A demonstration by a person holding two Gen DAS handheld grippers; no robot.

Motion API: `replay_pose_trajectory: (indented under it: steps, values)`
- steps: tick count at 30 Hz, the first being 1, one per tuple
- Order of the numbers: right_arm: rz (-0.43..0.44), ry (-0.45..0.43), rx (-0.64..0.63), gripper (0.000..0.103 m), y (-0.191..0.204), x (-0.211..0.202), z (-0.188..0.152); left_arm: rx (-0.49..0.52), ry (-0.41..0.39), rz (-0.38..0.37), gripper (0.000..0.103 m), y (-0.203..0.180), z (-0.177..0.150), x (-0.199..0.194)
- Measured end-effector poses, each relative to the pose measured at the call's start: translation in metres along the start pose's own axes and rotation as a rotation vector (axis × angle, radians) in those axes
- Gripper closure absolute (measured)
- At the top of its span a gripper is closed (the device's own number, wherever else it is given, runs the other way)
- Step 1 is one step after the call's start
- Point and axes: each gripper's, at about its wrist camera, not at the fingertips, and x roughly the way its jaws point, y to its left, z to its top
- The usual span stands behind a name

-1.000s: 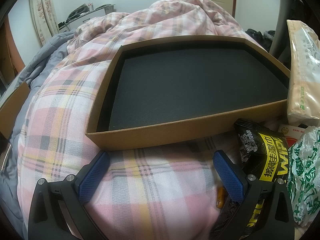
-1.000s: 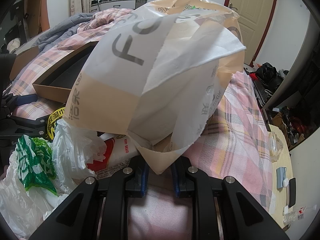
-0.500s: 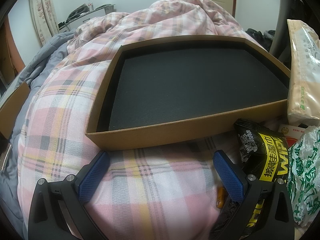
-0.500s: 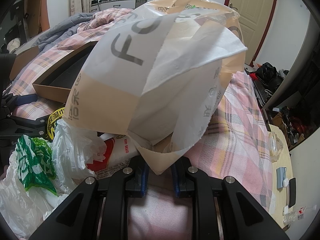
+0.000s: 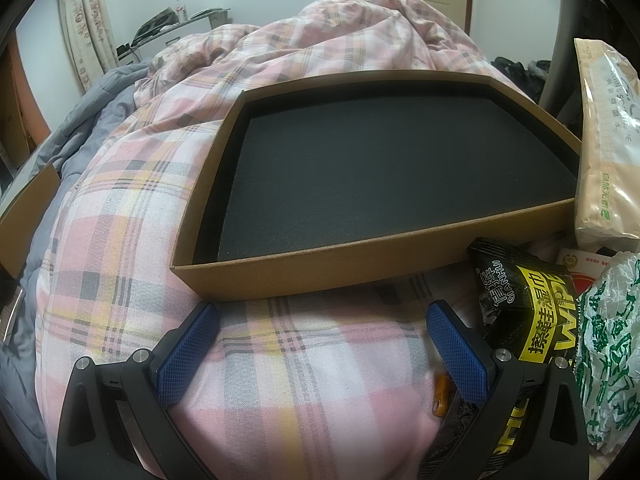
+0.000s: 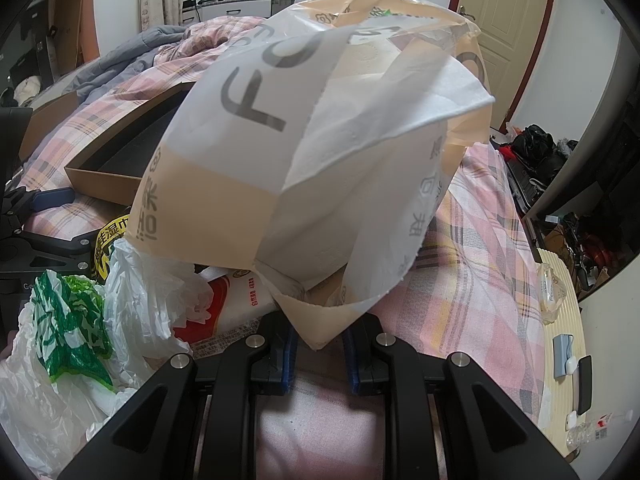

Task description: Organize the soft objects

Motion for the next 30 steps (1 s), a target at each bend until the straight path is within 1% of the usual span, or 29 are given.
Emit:
replay_pose_trajectory:
  steps: [25, 30]
  values:
    - [-0.001, 0.003, -0.002, 0.087, 0.0009, 0.0, 0.0008, -0.001, -0.002, 0.004, 0.0, 0.0007, -0.0012, 0.0001]
    - [-0.001, 0.004, 0.0, 0.087, -0.0021, 0.0019, -0.0014, 0.003, -0.025, 0.043, 0.0, -0.0014, -0.0058, -0.005]
